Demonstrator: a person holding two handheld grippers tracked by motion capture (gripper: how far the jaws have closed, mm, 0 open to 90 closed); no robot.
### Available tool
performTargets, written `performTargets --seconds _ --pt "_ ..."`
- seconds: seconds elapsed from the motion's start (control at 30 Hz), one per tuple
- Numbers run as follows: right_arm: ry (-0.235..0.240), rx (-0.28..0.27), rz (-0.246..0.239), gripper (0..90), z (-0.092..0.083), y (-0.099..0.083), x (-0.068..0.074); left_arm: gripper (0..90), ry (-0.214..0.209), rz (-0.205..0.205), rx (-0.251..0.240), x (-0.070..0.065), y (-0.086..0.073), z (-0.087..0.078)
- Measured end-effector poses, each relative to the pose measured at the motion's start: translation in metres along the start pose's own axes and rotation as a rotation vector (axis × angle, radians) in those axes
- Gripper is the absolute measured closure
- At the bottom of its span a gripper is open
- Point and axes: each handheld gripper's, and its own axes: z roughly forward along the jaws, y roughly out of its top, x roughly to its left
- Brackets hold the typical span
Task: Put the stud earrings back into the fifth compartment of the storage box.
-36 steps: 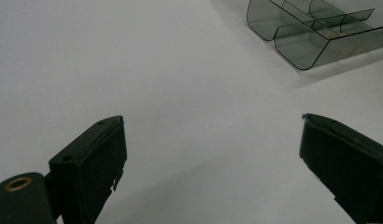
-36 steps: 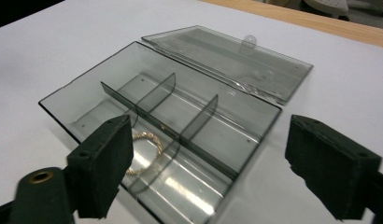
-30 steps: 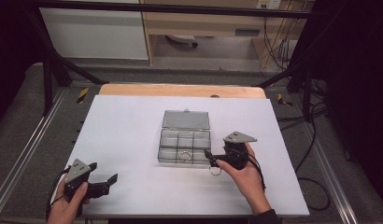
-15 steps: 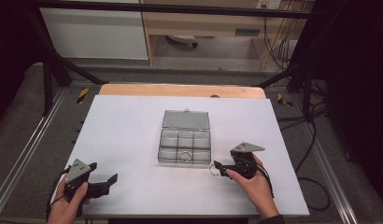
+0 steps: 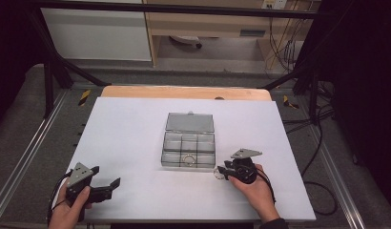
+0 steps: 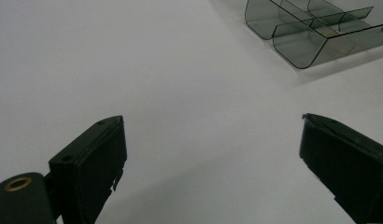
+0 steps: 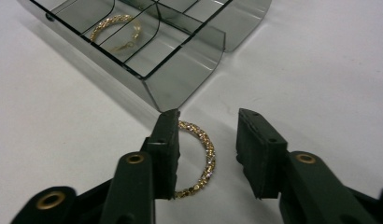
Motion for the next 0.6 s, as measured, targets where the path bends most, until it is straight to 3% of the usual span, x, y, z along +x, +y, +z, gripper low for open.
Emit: performTargets --seconds 0.43,0.6 --pt "-0.016 0.017 -0.071 84.9 0.0032 -0.0013 0.0023 7.5 -0.003 0.003 0.002 -0.0007 0.0001 0.0003" --pt "-0.012 0.022 -0.086 86.7 0.0030 -0.0009 0.0028 7.6 -0.003 0.003 0.001 -0.0007 0.0001 0.0004"
